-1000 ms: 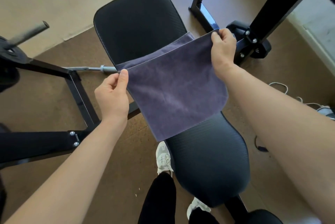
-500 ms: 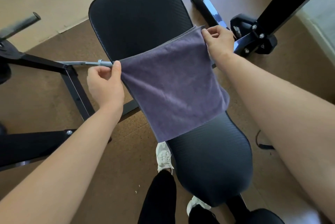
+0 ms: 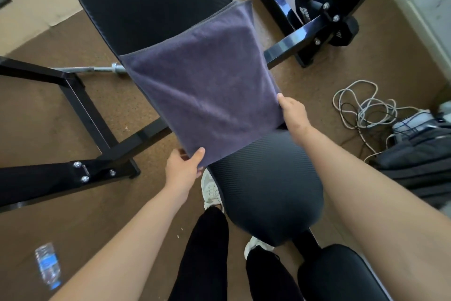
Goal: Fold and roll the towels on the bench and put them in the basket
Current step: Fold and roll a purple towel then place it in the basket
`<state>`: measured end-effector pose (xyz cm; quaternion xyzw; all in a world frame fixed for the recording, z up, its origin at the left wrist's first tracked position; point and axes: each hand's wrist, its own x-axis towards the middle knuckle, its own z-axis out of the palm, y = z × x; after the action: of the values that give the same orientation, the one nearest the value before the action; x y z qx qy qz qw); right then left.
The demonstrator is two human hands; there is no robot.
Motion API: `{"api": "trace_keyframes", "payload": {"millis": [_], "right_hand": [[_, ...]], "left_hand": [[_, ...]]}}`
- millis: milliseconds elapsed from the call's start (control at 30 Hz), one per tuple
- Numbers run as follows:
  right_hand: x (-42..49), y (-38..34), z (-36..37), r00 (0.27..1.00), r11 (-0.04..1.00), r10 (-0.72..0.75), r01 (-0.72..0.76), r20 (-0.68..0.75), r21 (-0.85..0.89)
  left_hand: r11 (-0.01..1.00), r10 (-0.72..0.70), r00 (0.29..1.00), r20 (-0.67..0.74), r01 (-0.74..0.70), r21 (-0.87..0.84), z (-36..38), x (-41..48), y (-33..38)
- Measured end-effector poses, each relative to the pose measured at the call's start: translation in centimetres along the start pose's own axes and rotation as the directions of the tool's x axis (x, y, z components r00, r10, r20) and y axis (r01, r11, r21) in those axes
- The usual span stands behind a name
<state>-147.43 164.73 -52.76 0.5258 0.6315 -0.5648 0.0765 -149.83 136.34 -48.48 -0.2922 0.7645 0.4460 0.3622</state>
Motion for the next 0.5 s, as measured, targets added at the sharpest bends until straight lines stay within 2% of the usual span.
{"api": "trace_keyframes", "payload": {"millis": [133,333,400,500], "right_hand": [[-1.3,1.8,-1.2,0.991,0.993,-0.117,0.115,-0.071,-0.029],[-3.8,4.6,-3.1,0.983,0.983,-0.143,0.127,-0.117,-0.134],[-4.9,6.4,-3.2,0.988,0.980,-0.108,0.087,-0.113,-0.176],[-7.0,8.8,-3.2,0.996,0.991,0.011,-0.023,-0.092,-0.134]], "left_hand": [[0.989,0.032,0.999,-0.030,-0.027,0.146,-0.6,-0.5,-2.0],[0.996,-0.034,0.997,-0.068,0.039,0.077,-2.3,-2.4,-4.0],[0.997,-0.061,0.997,-0.056,0.064,0.054,-2.5,-3.2,-5.1],[0.996,-0.076,0.997,-0.019,0.077,0.051,-2.8,-4.5,-6.7]]}}
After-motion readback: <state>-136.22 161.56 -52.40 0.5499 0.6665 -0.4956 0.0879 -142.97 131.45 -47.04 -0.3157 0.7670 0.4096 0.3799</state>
